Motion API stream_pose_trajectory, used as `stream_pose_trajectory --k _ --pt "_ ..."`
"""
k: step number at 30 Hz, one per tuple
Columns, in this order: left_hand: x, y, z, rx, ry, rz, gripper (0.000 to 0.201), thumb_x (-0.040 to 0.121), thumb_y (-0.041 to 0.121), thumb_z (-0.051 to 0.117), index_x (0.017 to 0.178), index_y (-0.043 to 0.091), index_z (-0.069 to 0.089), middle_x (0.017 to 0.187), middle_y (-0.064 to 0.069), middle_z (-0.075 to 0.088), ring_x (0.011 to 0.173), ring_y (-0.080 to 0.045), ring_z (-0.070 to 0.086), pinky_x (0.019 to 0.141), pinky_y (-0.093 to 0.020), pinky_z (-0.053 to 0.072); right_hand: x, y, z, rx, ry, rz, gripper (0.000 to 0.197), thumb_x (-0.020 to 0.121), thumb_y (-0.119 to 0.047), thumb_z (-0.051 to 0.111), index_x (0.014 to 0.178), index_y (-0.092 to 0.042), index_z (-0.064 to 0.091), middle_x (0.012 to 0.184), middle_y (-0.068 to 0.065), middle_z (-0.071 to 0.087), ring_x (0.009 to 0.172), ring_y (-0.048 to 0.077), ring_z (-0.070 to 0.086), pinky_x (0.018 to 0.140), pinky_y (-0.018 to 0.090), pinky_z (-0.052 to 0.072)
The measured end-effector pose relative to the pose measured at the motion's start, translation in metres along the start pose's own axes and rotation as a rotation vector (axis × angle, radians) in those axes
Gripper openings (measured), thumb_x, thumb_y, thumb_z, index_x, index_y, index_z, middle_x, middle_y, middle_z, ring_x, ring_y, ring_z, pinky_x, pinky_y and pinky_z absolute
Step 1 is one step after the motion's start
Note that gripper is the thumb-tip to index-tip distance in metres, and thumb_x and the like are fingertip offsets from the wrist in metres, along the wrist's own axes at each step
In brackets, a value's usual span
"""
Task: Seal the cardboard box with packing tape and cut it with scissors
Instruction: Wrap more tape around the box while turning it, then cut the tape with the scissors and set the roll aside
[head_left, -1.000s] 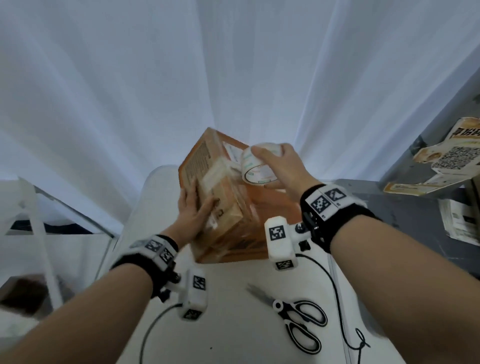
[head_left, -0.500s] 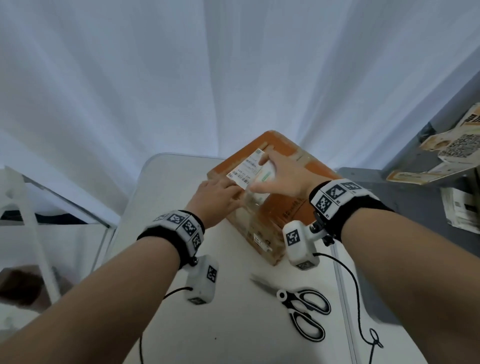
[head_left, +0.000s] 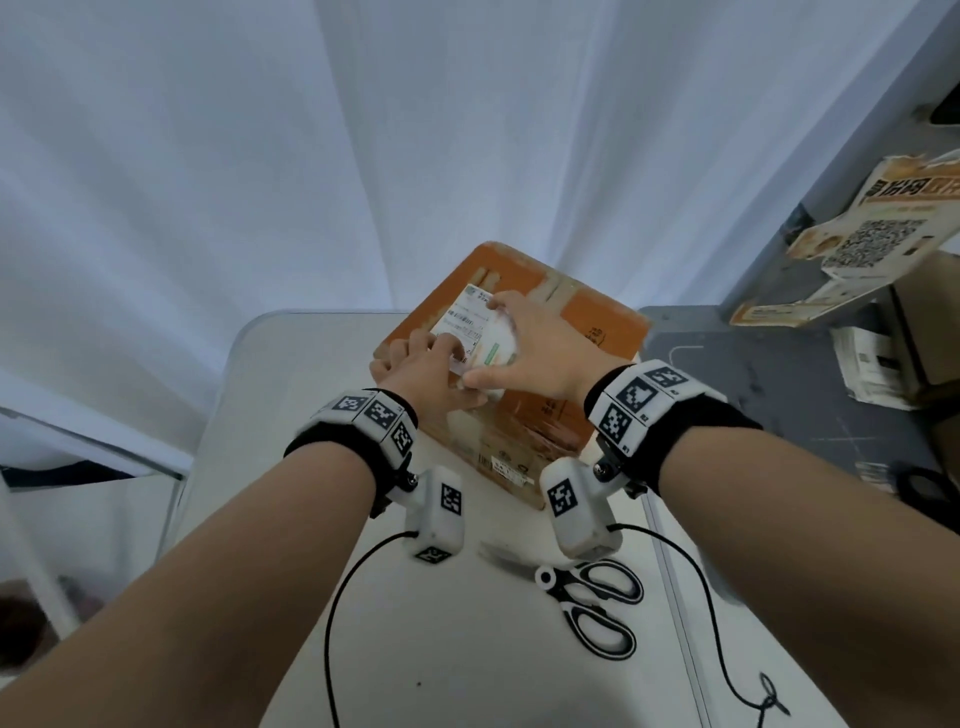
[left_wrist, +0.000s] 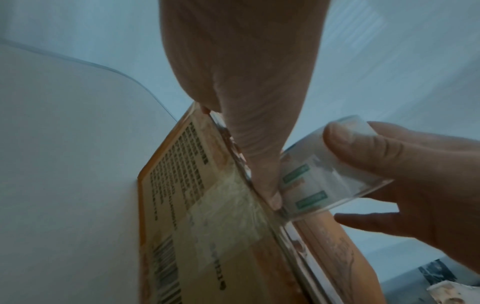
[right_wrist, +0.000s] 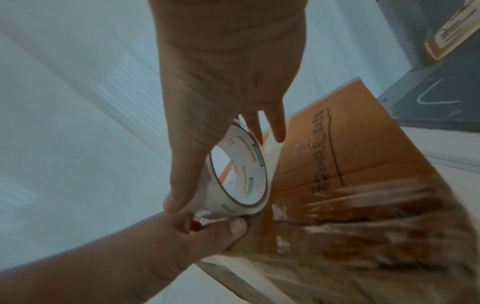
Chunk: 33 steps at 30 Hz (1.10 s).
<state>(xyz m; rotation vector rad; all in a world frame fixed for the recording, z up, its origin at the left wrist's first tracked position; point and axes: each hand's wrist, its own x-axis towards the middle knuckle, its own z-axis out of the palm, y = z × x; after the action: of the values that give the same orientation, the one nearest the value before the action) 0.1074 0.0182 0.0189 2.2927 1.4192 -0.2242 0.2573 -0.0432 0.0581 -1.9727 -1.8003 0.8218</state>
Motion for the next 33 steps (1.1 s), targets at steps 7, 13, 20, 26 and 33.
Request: stream_pose_trajectory --k 7,13,20,26,33 --pt "-0.015 -0.006 0.008 0.063 0.075 0.095 0.067 0.084 0.067 0.043 0.14 0.031 0.033 0.152 -0.003 0.023 0.14 -0.027 0.017 0.111 -0.05 0.011 -0.003 0.008 -0.005 0.073 -0.024 -0.065 0.098 0.063 -0.048 0.079 0.142 -0.024 0.025 0.125 0.001 0.053 0.098 0.015 0.059 0.079 0.026 0.055" --pt "-0.034 0.004 0.031 0.099 0.176 0.123 0.06 0.084 0.068 0.04 0.131 0.03 0.039 0.149 0.001 0.03 0.137 -0.026 0.026 0.107 -0.049 0.018 -0.015 0.016 -0.007 -0.059 0.027 -0.042 0.106 0.065 -0.057 0.073 0.148 -0.02 0.018 0.141 0.005 0.042 0.119 0.021 0.047 0.102 0.039 0.043" --pt "-0.044 0.042 0.042 -0.199 0.297 0.027 0.07 0.079 0.059 0.06 0.133 0.02 0.039 0.136 -0.005 0.05 0.124 -0.027 0.047 0.105 -0.049 0.03 -0.067 0.036 -0.018 -0.122 0.137 0.055 0.079 0.079 -0.046 0.065 0.143 -0.018 0.029 0.141 0.009 0.041 0.126 0.024 0.042 0.104 0.04 0.036" --pt "-0.067 0.048 0.039 -0.636 0.174 0.187 0.069 0.089 0.028 0.062 0.145 0.016 0.023 0.135 -0.008 0.053 0.114 -0.021 0.058 0.098 -0.046 0.048 -0.125 0.069 -0.007 -0.21 0.053 0.224 0.014 0.086 -0.025 0.056 0.083 -0.012 0.053 0.084 0.005 0.058 0.074 0.02 0.055 0.065 0.032 0.048" --pt "-0.089 0.04 0.062 -0.493 0.317 0.093 0.07 0.09 0.032 0.059 0.148 0.014 0.024 0.15 -0.013 0.029 0.139 -0.029 0.027 0.115 -0.045 0.025 -0.149 0.095 0.075 -0.406 -0.468 0.334 0.041 0.08 -0.034 0.068 0.059 -0.01 0.042 0.061 0.001 0.045 0.061 0.02 0.046 0.058 0.028 0.039"
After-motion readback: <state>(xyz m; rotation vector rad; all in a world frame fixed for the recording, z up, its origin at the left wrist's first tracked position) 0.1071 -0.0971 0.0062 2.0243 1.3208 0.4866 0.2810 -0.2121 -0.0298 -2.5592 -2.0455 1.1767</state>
